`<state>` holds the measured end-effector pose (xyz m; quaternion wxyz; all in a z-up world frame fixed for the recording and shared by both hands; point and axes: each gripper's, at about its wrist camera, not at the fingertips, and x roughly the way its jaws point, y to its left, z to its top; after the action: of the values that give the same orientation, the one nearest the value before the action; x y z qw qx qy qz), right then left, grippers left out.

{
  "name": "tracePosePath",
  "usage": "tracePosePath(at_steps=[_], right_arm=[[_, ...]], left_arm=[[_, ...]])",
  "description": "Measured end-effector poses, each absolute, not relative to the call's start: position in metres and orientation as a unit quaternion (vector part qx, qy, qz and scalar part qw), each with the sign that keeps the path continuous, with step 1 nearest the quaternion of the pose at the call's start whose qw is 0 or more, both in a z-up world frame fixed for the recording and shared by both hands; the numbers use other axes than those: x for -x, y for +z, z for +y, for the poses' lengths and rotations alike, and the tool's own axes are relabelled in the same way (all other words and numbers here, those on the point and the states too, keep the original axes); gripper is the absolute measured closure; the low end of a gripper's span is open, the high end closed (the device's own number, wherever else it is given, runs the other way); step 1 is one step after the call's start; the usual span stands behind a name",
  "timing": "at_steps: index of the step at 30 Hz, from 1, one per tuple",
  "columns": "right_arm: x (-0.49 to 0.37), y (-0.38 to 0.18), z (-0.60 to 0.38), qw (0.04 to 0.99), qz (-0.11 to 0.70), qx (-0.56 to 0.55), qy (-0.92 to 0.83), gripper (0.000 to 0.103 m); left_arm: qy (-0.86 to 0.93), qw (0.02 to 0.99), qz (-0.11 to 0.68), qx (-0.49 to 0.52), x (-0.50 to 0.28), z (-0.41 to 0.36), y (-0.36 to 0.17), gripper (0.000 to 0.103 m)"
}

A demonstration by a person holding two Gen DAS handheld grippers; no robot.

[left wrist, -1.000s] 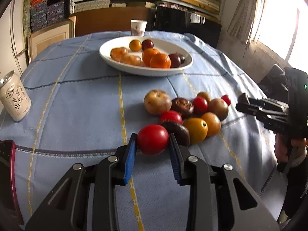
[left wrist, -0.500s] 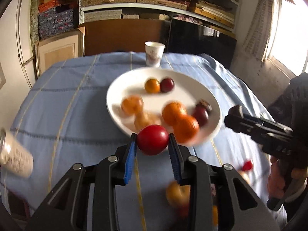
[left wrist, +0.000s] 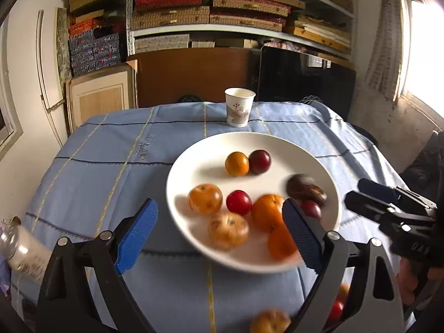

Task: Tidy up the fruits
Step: 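Lower both fruits into the plate and open both grippers, then withdraw both grippers to the pile and grasp a red tomato with the right gripper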

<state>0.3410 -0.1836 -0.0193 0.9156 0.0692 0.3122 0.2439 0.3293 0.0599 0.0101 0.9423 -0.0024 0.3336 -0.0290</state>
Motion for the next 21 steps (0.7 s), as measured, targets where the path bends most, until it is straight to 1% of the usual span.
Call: tracePosePath(at_steps=[1,4,7,11,16,21], right_arm=[[-0.331,-0.019,-0.19,0.917,0.306,-0.072,0.245,0.038],[-0.299,-0.025,-0.205,0.923,0.289,-0.067,0.245,0.037],[-0.277,-0.035,-0.214,0.927,0.294,-0.057,0.224,0.037],[-0.267,-0.039,-0.223,0.921,0.319,-0.084,0.209,0.035],[-0.259,-0.042,-0.226,0.929,0.324,-0.063,0.17,0.035],[-0.261,-0.056,-0.232,0.919,0.366,-0.045,0.142,0.036]], left_arm=[[-0.028,0.943,0.331,0.002,-0.32,0.061,0.012,0.009],[-0.023,0.946,0.322,0.012,-0.286,0.068,0.015,0.005],[-0.007,0.948,0.316,0.042,-0.253,0.079,0.005,0.005],[0.008,0.931,0.358,0.069,-0.229,0.088,-0.015,0.005],[0.035,0.923,0.374,0.084,-0.215,0.099,-0.028,0.005],[0.043,0.917,0.386,0.085,-0.217,0.104,-0.033,0.005]])
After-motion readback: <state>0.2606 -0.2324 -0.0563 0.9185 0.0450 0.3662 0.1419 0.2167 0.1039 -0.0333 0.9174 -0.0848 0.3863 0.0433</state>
